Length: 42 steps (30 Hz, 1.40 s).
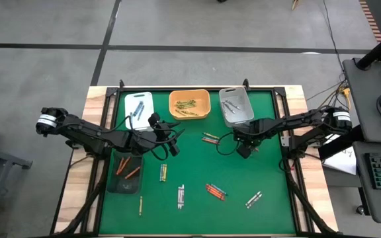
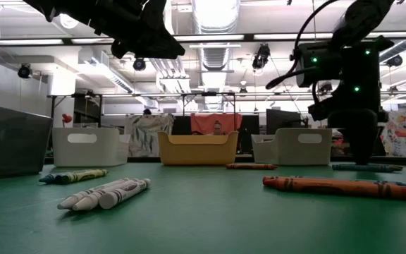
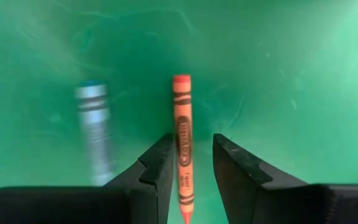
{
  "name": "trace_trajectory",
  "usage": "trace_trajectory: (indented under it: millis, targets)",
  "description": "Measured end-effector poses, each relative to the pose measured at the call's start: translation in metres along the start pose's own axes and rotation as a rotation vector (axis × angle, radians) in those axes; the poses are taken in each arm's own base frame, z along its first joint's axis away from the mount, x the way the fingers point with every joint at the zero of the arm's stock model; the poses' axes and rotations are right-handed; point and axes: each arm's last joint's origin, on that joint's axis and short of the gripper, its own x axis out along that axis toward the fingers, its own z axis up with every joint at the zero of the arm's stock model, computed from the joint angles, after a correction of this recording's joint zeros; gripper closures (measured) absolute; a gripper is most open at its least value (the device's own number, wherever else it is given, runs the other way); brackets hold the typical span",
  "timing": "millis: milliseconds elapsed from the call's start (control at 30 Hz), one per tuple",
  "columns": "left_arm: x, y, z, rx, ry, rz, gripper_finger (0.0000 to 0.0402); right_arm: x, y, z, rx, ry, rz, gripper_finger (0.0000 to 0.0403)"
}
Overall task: Sort crayons
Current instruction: Put the orange crayon into the black bin
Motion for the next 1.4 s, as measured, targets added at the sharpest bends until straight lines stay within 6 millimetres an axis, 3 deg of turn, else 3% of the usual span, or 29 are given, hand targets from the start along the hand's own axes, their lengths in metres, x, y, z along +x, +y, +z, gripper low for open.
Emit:
trace_trajectory:
  millis: [267, 500, 600, 800, 1100, 1233, 1400]
  targets:
    - [0.000, 0.000, 0.000, 0.000, -0.001, 0.000, 0.0260, 0.010, -0.002, -0.004, 0.002, -0.021, 0.011, 0.0309]
    - [0.000, -0.003, 0.001, -0.008, 0.000, -0.091, 0.0260, 0.008, -0.001, -0.003, -0.037, -0.050, 0.021, 0.0384]
    - [-0.002, -0.007, 0.003, -0.021, -0.014, -0.176, 0.0260, 0.001, -0.002, -0.002, -0.044, -0.086, 0.034, 0.0390]
    - [-0.011, -0.018, 0.007, -0.044, -0.057, -0.288, 0.0260, -0.034, 0.006, 0.006, -0.073, -0.367, 0.215, 0.0394]
    - [-0.022, -0.030, 0.011, -0.055, -0.158, -0.431, 0.0260, -0.100, 0.040, 0.034, -0.286, -1.131, 0.621, 0.0394]
    - [-0.023, -0.030, 0.011, -0.085, -0.152, -0.434, 0.0260, -0.109, 0.057, 0.045, -0.397, -1.357, 0.753, 0.0394]
    - [-0.024, -0.031, 0.007, -0.128, -0.131, -0.444, 0.0260, -0.100, 0.077, 0.058, -0.487, -1.479, 0.905, 0.0394]
